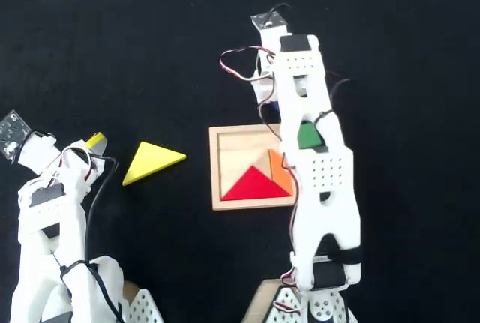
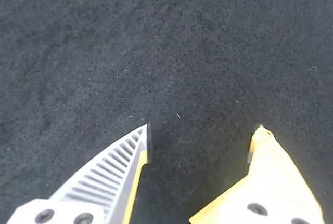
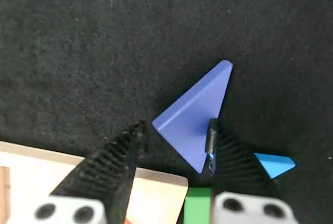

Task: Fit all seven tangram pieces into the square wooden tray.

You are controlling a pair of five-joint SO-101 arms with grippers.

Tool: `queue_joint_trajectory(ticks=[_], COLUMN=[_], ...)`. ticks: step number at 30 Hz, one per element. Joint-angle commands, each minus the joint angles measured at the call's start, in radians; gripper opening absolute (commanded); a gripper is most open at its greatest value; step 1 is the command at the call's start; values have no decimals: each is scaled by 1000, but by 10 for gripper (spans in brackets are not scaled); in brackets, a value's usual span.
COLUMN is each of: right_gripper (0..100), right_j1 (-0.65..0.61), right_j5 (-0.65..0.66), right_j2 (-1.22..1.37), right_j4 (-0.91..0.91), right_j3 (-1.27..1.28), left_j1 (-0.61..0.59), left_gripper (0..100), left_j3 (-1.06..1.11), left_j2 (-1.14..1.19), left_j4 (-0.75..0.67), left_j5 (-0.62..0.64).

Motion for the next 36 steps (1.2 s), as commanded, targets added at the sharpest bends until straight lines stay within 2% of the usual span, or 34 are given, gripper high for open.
queue_joint_trajectory(ticks=[1, 15, 22, 27, 36], right_gripper=[185, 180, 180, 180, 184], right_j1=[15, 78, 130, 175, 107], right_j5=[-3, -2, -2, -3, -9], right_j2=[41, 61, 65, 67, 67], right_j4=[32, 34, 144, 152, 166], right_j3=[-76, -125, -323, -372, -360], left_j1=[15, 15, 15, 15, 15], left_gripper=[310, 310, 310, 310, 310], left_j3=[-8, -8, -8, -8, -8], left_j2=[-15, -15, -15, -15, -15], left_j4=[-17, -17, -18, -18, -18], left_j5=[3, 3, 3, 3, 3])
